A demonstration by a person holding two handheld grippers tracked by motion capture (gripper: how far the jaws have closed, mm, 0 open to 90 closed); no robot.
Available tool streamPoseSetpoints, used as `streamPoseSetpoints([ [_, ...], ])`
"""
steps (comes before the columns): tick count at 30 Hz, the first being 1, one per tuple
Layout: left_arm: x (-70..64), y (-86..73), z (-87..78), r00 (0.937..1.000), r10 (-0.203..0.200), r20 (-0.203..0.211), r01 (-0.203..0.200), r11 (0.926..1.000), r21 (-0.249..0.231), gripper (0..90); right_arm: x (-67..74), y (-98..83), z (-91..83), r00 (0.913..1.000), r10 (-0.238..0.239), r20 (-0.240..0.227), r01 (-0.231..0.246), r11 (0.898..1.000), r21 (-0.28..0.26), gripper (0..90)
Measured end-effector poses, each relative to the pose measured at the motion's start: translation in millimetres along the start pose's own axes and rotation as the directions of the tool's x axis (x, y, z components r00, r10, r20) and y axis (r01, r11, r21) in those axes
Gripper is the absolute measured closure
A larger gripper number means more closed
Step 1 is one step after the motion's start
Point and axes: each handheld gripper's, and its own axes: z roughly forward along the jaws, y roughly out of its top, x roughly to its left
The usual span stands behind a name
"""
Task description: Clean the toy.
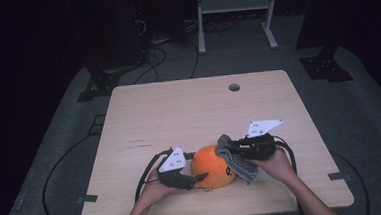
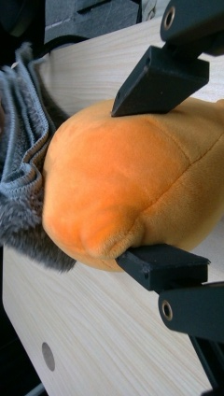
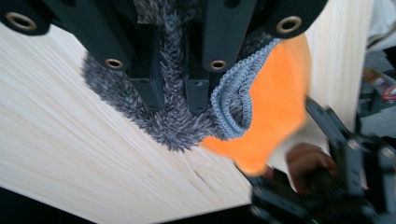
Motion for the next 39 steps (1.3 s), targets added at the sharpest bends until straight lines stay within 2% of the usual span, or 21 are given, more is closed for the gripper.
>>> streamPoseSetpoints([
  [2, 1.5, 0.5, 1.3, 0.9998, -0.019, 0.002, 0.019, 0.9998, -0.008, 25.1, -1.3, -5.7, -4.7, 0.9998, 0.006, 0.019, -0.006, 1.0, 0.02, 78.8],
  [4, 1.6, 1.2, 2.6, 0.9998, -0.021, -0.002, 0.021, 0.9997, -0.008, 25.1, 0.4, -5.3, -9.2, 0.9997, 0.002, 0.025, -0.003, 1.0, 0.025, 78.9],
  [6, 1.7, 1.6, 3.6, 0.9997, -0.023, 0.002, 0.023, 0.9996, -0.015, 26.0, 5.6, 1.2, -12.0, 0.9996, -0.024, 0.017, 0.024, 1.0, 0.011, 78.9],
  [9, -0.7, 3.7, 5.8, 1.0, 0.003, 0.009, -0.003, 0.9998, -0.021, 28.6, 19.1, 17.8, -9.3, 0.9974, -0.069, -0.021, 0.068, 0.997, -0.018, 78.9],
  [12, -3.7, 6.4, 6.2, 0.9995, 0.031, 0.009, -0.031, 0.9995, -0.005, 28.9, 32.0, 31.5, 3.1, 0.9911, -0.13, -0.029, 0.13, 0.991, 0.007, 78.9],
  [13, -3.2, 6.2, 6.0, 0.9997, 0.025, 0.006, -0.025, 0.9997, -0.002, 28.2, 32.9, 33.2, 7.4, 0.9904, -0.135, -0.03, 0.135, 0.991, 0.02, 79.0],
  [16, 2.4, 4.6, 4.6, 0.9987, -0.05, -0.003, 0.05, 0.9985, 0.02, 14.6, 27.0, 30.1, 14.2, 0.9945, -0.097, -0.039, 0.098, 0.995, 0.015, 79.3],
  [17, 4.4, 3.8, 5.1, 0.9974, -0.072, -0.006, 0.072, 0.9964, 0.045, 9.6, 25.2, 27.5, 14.6, 0.9956, -0.088, -0.032, 0.089, 0.996, 0.015, 79.4],
  [18, 6.1, 2.2, 5.8, 0.9962, -0.087, -0.002, 0.087, 0.994, 0.066, 8.3, 23.1, 24.5, 14.2, 0.9964, -0.081, -0.026, 0.081, 0.997, 0.007, 79.4],
  [19, 7.1, 0.1, 6.6, 0.995, -0.1, 0.009, 0.099, 0.9928, 0.068, 8.2, 21.0, 21.7, 12.5, 0.9974, -0.067, -0.027, 0.067, 0.998, -0.003, 79.4],
  [20, 7.9, -1.7, 6.1, 0.9941, -0.104, 0.034, 0.101, 0.9931, 0.06, 12.3, 18.9, 18.9, 10.5, 0.9981, -0.055, -0.027, 0.055, 0.998, -0.009, 79.4],
  [21, 7.6, -2.3, 5.5, 0.9944, -0.1, 0.033, 0.099, 0.9943, 0.042, 20.6, 17.1, 16.3, 8.3, 0.9986, -0.049, -0.02, 0.049, 0.999, -0.01, 79.4],
  [23, 8.1, 0.0, 5.8, 0.994, -0.104, 0.033, 0.103, 0.9941, 0.033, 26.6, 12.3, 10.6, 3.3, 0.9992, -0.037, -0.012, 0.037, 0.999, -0.01, 79.4],
  [28, 4.8, 5.7, 7.2, 0.9967, -0.078, 0.022, 0.078, 0.9964, 0.034, 32.5, 1.4, -1.5, -13.9, 0.9994, -0.006, 0.034, 0.005, 0.999, 0.043, 79.4],
  [29, 4.0, 7.0, 7.2, 0.9976, -0.066, 0.018, 0.066, 0.9971, 0.039, 32.9, 2.2, -1.9, -17.0, 0.9994, -0.008, 0.034, 0.007, 0.999, 0.036, 79.4],
  [33, -0.9, 12.0, 9.7, 0.9995, -0.029, 0.008, 0.029, 0.9989, 0.037, 33.8, 17.9, 12.6, -20.5, 0.9982, -0.059, 0.003, 0.059, 0.998, -0.004, 79.4],
  [36, -6.8, 15.4, 11.4, 0.9995, 0.033, 0.002, -0.033, 0.9981, 0.052, 34.3, 32.0, 32.1, -12.2, 0.9925, -0.12, -0.024, 0.12, 0.993, -0.006, 79.4],
  [39, -13.3, 16.7, 13.5, 0.9958, 0.089, -0.021, -0.087, 0.9936, 0.072, 34.1, 37.7, 47.4, 0.6, 0.9862, -0.16, -0.041, 0.161, 0.987, 0.006, 79.6],
])
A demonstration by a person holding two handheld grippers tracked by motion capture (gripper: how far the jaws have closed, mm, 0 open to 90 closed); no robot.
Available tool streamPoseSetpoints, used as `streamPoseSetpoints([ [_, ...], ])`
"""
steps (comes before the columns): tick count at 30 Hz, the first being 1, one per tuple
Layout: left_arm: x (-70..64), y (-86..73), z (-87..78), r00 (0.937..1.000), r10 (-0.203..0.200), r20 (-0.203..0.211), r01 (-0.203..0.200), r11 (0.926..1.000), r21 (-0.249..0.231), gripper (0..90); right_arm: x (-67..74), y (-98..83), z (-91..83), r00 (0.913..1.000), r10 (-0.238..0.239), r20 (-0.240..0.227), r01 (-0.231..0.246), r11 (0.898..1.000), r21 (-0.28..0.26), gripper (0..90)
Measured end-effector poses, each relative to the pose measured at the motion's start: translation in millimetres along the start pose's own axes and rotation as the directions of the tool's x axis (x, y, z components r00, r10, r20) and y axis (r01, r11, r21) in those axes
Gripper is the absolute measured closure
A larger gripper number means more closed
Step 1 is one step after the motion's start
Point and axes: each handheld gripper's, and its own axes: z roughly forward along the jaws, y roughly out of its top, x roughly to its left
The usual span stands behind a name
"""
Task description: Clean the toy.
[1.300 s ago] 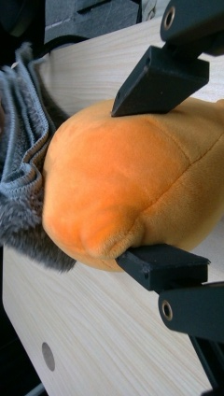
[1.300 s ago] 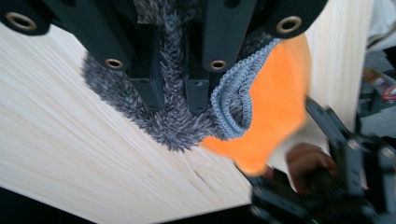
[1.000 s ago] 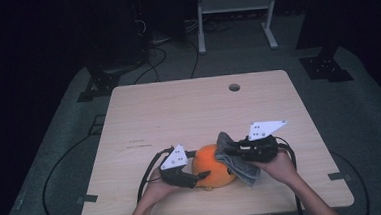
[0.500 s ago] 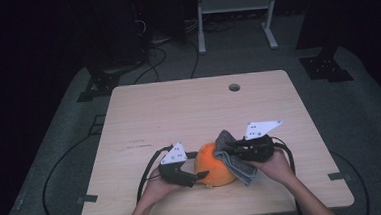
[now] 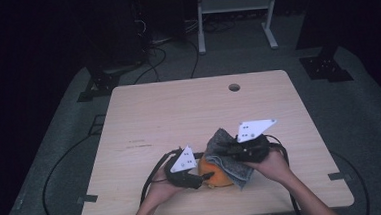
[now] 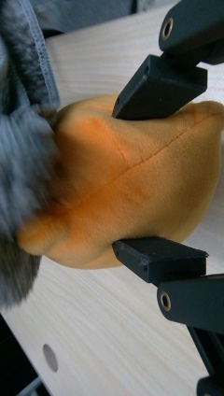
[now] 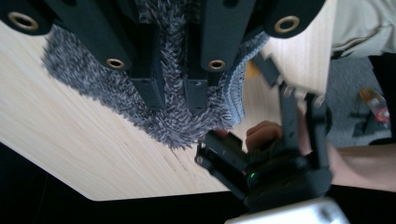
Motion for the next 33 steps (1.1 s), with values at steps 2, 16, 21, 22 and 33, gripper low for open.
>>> streamPoseSetpoints([
  [2, 1.2, -1.5, -0.6, 1.0, -0.004, -0.003, 0.004, 0.9999, 0.014, 34.0, -3.6, 3.3, 7.7, 1.0, -0.002, 0.0, 0.002, 1.0, 0.028, 79.7],
  [16, 16.7, -10.3, -3.4, 0.9688, -0.229, 0.094, 0.234, 0.9709, -0.049, 6.2, -23.8, -39.6, -1.4, 0.9877, 0.145, 0.058, -0.143, 0.989, -0.04, 79.9],
  [21, 20.7, -12.4, -4.1, 0.9692, -0.233, 0.081, 0.237, 0.9706, -0.045, 19.2, -7.6, -30.5, 5.1, 0.9966, 0.063, 0.053, -0.06, 0.997, -0.049, 79.7],
  [22, 21.0, -14.5, -5.1, 0.9681, -0.238, 0.078, 0.242, 0.9692, -0.045, 22.0, -7.5, -31.3, 4.8, 0.9967, 0.061, 0.053, -0.058, 0.997, -0.051, 79.7],
  [33, 28.2, -26.4, -11.8, 0.957, -0.283, 0.061, 0.283, 0.959, 0.015, 27.6, -7.8, -77.3, -18.3, 0.9878, 0.134, 0.078, -0.132, 0.991, -0.034, 79.2],
])
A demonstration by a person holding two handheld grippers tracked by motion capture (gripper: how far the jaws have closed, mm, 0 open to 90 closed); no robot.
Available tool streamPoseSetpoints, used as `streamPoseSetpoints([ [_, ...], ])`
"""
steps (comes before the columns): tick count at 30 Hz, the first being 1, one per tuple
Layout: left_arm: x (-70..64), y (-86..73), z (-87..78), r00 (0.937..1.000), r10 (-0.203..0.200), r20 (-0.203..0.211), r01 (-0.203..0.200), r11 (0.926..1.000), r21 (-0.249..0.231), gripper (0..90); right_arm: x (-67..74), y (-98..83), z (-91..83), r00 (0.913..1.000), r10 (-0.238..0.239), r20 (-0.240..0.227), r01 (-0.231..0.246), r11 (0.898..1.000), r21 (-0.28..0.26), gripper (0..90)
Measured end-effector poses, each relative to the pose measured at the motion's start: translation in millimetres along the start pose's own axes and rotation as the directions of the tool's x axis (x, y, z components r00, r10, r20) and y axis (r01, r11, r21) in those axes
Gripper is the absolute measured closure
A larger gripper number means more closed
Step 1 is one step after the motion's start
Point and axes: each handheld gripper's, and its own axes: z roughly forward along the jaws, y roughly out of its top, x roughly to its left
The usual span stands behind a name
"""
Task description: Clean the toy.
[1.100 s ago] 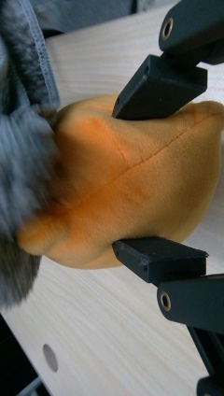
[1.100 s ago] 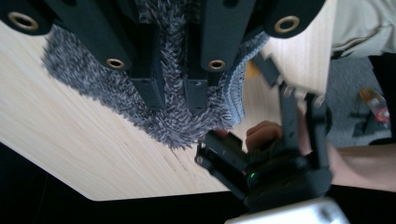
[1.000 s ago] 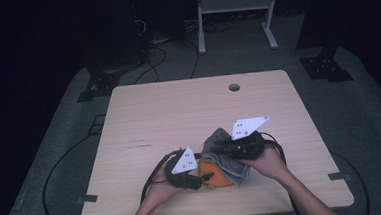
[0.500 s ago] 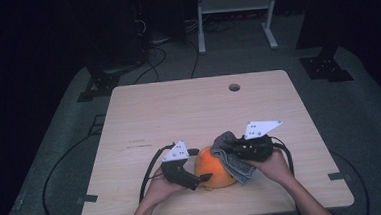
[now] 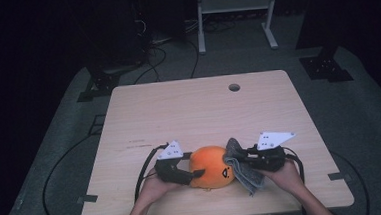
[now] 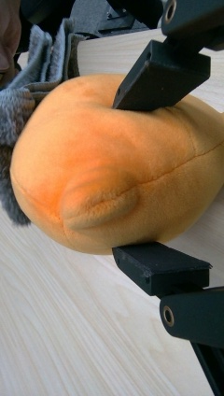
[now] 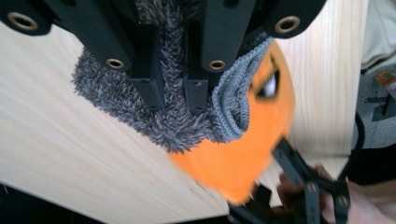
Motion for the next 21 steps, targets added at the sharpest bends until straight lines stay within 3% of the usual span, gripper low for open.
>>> streamPoseSetpoints([
  [5, 3.1, -1.4, -0.4, 0.9998, -0.017, -0.009, 0.017, 0.9998, 0.008, 28.6, 3.4, -5.2, -7.4, 0.9999, 0.012, 0.0, -0.012, 1.0, 0.012, 79.0],
  [8, 6.2, -2.1, 0.3, 0.9995, -0.032, -0.003, 0.032, 0.9995, 0.001, 28.9, 16.5, 5.5, -8.7, 0.9991, -0.031, -0.029, 0.03, 0.999, -0.034, 79.0],
  [12, 7.3, -3.1, -1.6, 0.9993, -0.039, 0.001, 0.039, 0.9992, 0.008, 29.0, 31.1, 16.2, 3.3, 0.9934, -0.108, -0.038, 0.108, 0.994, -0.012, 78.9],
  [14, 8.9, -4.9, -2.7, 0.9986, -0.052, 0.009, 0.052, 0.9986, 0.005, 28.9, 30.0, 13.2, 5.8, 0.994, -0.101, -0.043, 0.1, 0.995, -0.01, 79.0],
  [17, 8.0, -4.9, -3.3, 0.9991, -0.042, 0.011, 0.042, 0.9991, 0.006, 28.5, 23.0, 2.7, 2.4, 0.997, -0.068, -0.038, 0.068, 0.998, 0.006, 79.0],
  [21, 6.4, -4.9, -3.0, 0.9993, -0.034, 0.012, 0.034, 0.9994, 0.004, 28.2, 13.8, -14.5, -5.8, 0.9996, -0.028, -0.007, 0.028, 0.997, 0.068, 78.8],
])
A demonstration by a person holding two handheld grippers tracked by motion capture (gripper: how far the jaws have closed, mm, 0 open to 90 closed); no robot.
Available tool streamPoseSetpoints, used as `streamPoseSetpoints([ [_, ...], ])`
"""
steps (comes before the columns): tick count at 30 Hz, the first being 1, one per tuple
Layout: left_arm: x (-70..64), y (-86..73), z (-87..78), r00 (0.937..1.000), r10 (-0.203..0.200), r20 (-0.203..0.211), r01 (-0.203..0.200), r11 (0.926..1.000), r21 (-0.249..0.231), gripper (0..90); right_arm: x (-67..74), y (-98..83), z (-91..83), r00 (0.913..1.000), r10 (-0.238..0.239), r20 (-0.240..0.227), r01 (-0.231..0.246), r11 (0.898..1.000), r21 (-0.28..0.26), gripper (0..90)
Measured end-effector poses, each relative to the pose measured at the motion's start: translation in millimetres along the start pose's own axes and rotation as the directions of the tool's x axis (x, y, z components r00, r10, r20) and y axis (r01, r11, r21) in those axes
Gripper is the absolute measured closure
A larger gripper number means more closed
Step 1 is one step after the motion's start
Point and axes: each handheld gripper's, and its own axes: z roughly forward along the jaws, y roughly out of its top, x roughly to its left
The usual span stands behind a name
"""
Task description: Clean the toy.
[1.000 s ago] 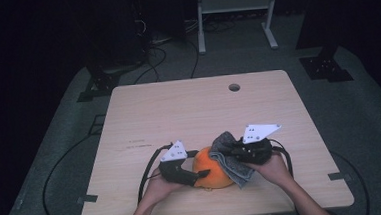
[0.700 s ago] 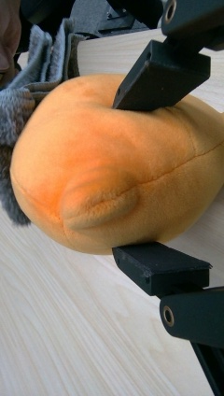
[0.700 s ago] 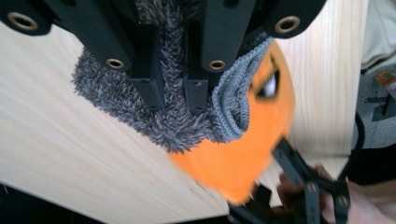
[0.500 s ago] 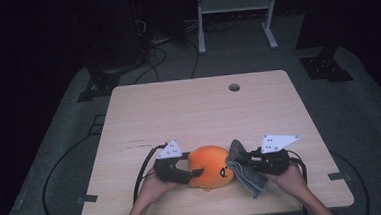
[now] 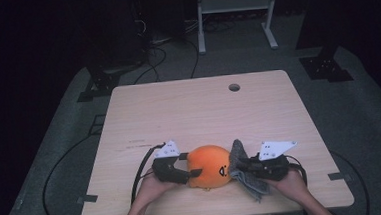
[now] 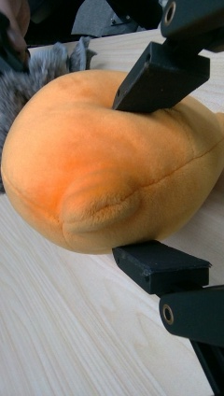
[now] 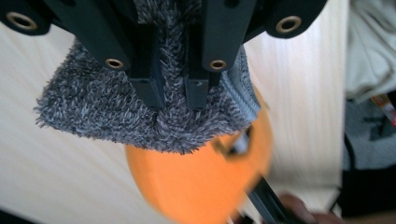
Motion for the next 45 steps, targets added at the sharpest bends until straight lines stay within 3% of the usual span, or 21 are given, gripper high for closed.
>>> streamPoseSetpoints([
  [3, -2.5, 0.3, 0.6, 0.9998, 0.017, -0.002, -0.017, 0.9998, -0.005, 27.9, -8.7, -5.3, -3.9, 0.9994, 0.034, -0.001, -0.034, 0.999, 0.021, 78.9],
  [7, -6.2, 1.7, 2.4, 0.9988, 0.048, 0.004, -0.048, 0.9988, -0.011, 27.6, -12.7, 12.9, -6.7, 0.9978, 0.054, -0.037, -0.057, 0.994, -0.089, 78.9],
  [10, -7.1, 2.5, 1.6, 0.9986, 0.05, 0.016, -0.05, 0.9987, -0.01, 25.5, -14.2, 31.5, 1.3, 0.9982, 0.038, -0.046, -0.043, 0.993, -0.112, 78.9],
  [13, -4.8, 4.7, -1.7, 0.9983, 0.018, 0.056, -0.018, 0.9998, -0.004, 16.0, -14.4, 34.9, 16.5, 0.9968, 0.05, -0.062, -0.053, 0.997, -0.051, 78.8],
  [15, -3.3, 8.7, -4.0, 0.9977, -0.015, 0.067, 0.016, 0.9998, -0.013, 9.3, -11.4, 31.9, 19.2, 0.9942, 0.059, -0.09, -0.064, 0.996, -0.058, 78.8],
  [18, -3.6, 15.4, -4.2, 0.9972, -0.035, 0.067, 0.037, 0.9986, -0.038, 6.3, -0.5, 29.3, 17.7, 0.9944, 0.037, -0.099, -0.044, 0.997, -0.066, 79.0],
  [20, -4.3, 17.7, 2.0, 0.9962, -0.041, 0.076, 0.042, 0.9991, -0.006, 5.3, 6.5, 27.5, 16.1, 0.9937, 0.021, -0.11, -0.028, 0.997, -0.069, 79.0],
  [22, -5.2, 16.7, 9.5, 0.9907, -0.051, 0.126, 0.048, 0.9986, 0.023, 11.8, 10.6, 25.9, 14.2, 0.9949, 0.013, -0.1, -0.021, 0.997, -0.076, 79.0],
  [25, -8.3, 19.5, 8.4, 0.9952, -0.004, 0.098, 0.006, 0.9999, -0.012, 34.2, 8.2, 23.2, 9.4, 0.9956, 0.025, -0.09, -0.032, 0.996, -0.079, 79.1],
  [28, -8.7, 27.1, 7.1, 0.996, 0.061, 0.065, -0.057, 0.996, -0.069, 41.3, 2.1, 24.7, 1.2, 0.9951, 0.045, -0.089, -0.054, 0.994, -0.1, 79.2],
  [31, -6.5, 36.6, 7.4, 0.9883, 0.152, 0.009, -0.15, 0.9818, -0.116, 42.5, -2.3, 31.8, -4.3, 0.9977, 0.039, -0.056, -0.045, 0.993, -0.11, 79.2],
  [37, 11.0, 45.5, 10.1, 0.9708, 0.238, -0.028, -0.24, 0.9627, -0.125, 39.6, -20.7, 51.4, -7.0, 0.9981, 0.061, -0.007, -0.061, 0.981, -0.184, 79.1],
  [40, 16.7, 37.4, 16.1, 0.9727, 0.232, 0.014, -0.23, 0.97, -0.079, 37.2, -29.0, 60.6, 3.6, 0.9983, 0.056, 0.016, -0.053, 0.984, -0.169, 79.0],
  [41, 17.2, 33.0, 16.1, 0.9747, 0.223, 0.019, -0.22, 0.9711, -0.092, 35.3, -31.6, 61.1, 10.3, 0.9979, 0.064, 0.01, -0.061, 0.987, -0.147, 79.0],
  [42, 17.3, 29.5, 14.4, 0.9794, 0.201, 0.021, -0.197, 0.9737, -0.114, 33.3, -33.2, 60.2, 17.8, 0.9977, 0.068, 0.0, -0.068, 0.99, -0.123, 79.0],
  [43, 17.9, 28.1, 13.6, 0.9868, 0.159, 0.03, -0.155, 0.9817, -0.111, 25.9, -33.4, 58.4, 25.1, 0.9978, 0.066, -0.008, -0.067, 0.993, -0.099, 79.0],
  [45, 20.4, 27.0, 9.7, 0.9952, 0.069, 0.069, -0.06, 0.9916, -0.115, 10.0, -29.9, 55.0, 33.9, 0.9954, 0.084, -0.047, -0.089, 0.99, -0.114, 79.0],
])
